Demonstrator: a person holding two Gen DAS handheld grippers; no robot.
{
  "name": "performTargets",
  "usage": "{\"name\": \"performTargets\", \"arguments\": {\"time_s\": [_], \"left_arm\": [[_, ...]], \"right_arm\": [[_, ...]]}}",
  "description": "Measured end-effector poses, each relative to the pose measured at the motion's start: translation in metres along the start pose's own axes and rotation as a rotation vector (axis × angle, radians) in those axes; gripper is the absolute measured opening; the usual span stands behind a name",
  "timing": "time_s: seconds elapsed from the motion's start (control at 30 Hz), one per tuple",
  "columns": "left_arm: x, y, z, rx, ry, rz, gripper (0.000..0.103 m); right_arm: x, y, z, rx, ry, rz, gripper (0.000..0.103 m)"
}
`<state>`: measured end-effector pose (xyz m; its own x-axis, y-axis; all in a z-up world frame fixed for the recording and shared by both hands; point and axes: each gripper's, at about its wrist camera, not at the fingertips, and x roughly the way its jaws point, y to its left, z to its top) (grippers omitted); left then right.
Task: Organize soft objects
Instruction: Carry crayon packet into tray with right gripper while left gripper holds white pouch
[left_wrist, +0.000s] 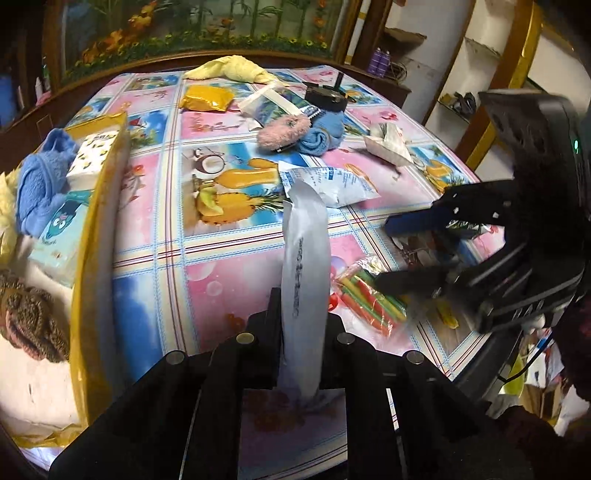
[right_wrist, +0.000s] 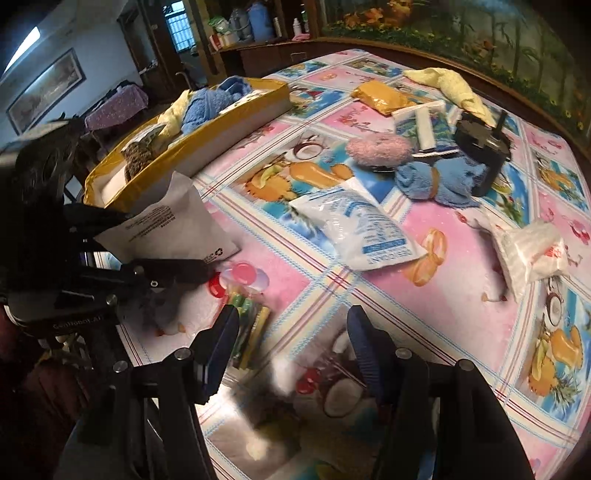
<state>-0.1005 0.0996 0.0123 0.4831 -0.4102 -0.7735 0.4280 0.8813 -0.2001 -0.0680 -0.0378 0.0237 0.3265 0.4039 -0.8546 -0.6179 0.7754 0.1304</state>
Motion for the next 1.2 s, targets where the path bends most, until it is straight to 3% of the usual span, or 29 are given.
{"name": "performTargets", "arguments": {"time_s": [0.2,0.5,0.73,0.8,0.9,1.07,1.2], "left_arm": [[-0.007,0.003,-0.001,-0.031,-0.024,-0.006,0.012],[-0.020,0.007,-0.002,-0.059,-0.068,-0.008,0.012],[-0.047,0.009,-0.001,-0.072,-0.126,-0.016,0.012],[-0.044,0.010,-0.001,-0.065,-0.105,-0.019,0.012],[-0.031,0.003,-0.004,-0.033,-0.056,0.001,0.012],[-0.009,-0.002,-0.002,-0.017,-0.025,0.019,0.012],[-0.011,0.005,0.000,-0.054,-0.050,-0.023,0.009]], "right_arm": [[0.011,0.028,0.004,-0.029,0.013,-0.011,0.061],[0.001,0.039,-0.012,0.085,-0.011,0.035,0.061],[0.011,0.065,-0.010,0.007,-0.038,-0.087,0.060],[0.013,0.076,-0.011,-0.047,-0.042,-0.133,0.040],[0.010,0.081,-0.013,-0.049,-0.043,-0.116,0.018],[0.004,0.070,-0.018,0.036,-0.055,-0.064,0.010],[-0.005,0.059,-0.022,0.100,-0.081,-0.029,0.010]]}}
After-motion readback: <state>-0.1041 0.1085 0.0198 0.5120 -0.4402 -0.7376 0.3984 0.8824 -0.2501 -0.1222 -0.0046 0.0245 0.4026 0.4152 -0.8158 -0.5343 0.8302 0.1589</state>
